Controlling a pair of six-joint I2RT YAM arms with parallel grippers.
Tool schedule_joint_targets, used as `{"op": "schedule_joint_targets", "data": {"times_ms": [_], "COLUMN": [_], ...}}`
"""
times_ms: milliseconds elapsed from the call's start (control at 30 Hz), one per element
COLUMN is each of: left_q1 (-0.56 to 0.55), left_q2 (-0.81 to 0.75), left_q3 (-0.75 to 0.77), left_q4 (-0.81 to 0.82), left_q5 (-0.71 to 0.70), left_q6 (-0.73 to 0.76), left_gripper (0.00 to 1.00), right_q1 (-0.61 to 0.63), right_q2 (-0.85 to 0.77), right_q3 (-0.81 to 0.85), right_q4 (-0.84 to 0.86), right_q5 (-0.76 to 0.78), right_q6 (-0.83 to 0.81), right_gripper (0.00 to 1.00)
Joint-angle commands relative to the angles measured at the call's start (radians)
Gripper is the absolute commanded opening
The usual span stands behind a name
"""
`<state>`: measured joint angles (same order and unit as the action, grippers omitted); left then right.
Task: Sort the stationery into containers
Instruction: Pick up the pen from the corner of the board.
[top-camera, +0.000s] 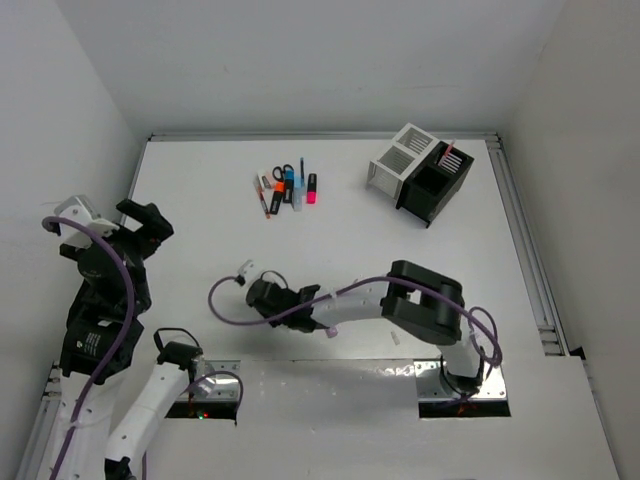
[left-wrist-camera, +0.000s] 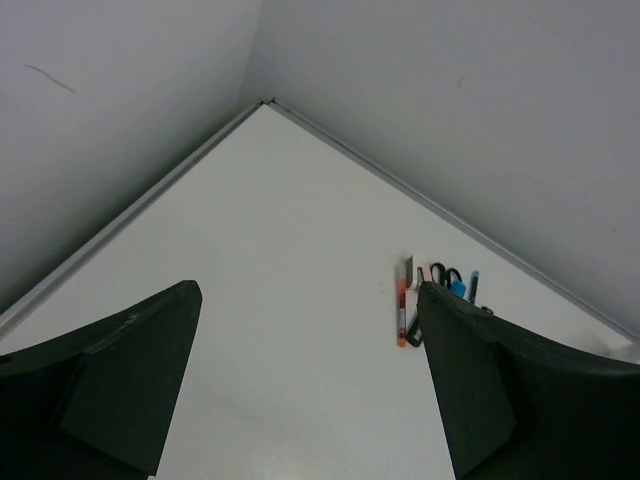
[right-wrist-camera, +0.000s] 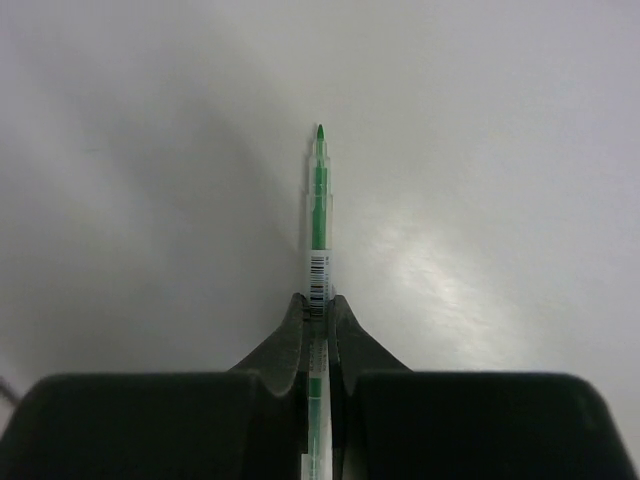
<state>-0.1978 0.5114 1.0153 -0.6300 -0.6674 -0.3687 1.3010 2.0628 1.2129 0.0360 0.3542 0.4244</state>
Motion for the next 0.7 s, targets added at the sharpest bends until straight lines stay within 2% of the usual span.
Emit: {"op": "schedule_joint_targets", "data": {"times_ms": [0,133,300,367,433,567,667], "left_q1": [-0.011,-0.011,-0.011,-0.012,-0.015,-0.018,-0.028], "left_q2": [0.012,0.025,0.068,0.087,0.102,0.139,0.197], "left_q3": [-0.017,-0.049,-0.099,-0.116,-0.145,-0.179,-0.202], "left_q4": [-0.014,-0.033,-0.024,0.012,0.058,0.182,0.303], "left_q5": [0.118,0.271,0.487,0.635,0.788,1.003,1.121], "left_q6": [-0.004,-0.006,0.063,0.117,0.146,0.217,0.221], "left_gripper": [0.87,0.83,0.58,0.44,0.39,0.38,0.52], "right_q1": [-0.08,-0.14,-0.218,-0.27,-0.325,-0.393,-0.402], "right_q2": [-0.104,-0.19,-0.328,-0.395,-0.438,-0.521,-0.526], "right_q3": [-0.052,-0.087,-0.156,-0.165,-0.177,-0.153,-0.125], "right_q4": [0.057,0.1,0.214,0.264,0.303,0.407,0.455], "right_q5": [-0.008,-0.02,-0.08,-0.11,-0.13,-0.168,-0.196], "right_q6": [0.028,-0.003,0.01,0.013,0.025,0.005,-0.018], "right_gripper": [0.0,0.0,0.0,0.0,0.0,0.0,0.0]}}
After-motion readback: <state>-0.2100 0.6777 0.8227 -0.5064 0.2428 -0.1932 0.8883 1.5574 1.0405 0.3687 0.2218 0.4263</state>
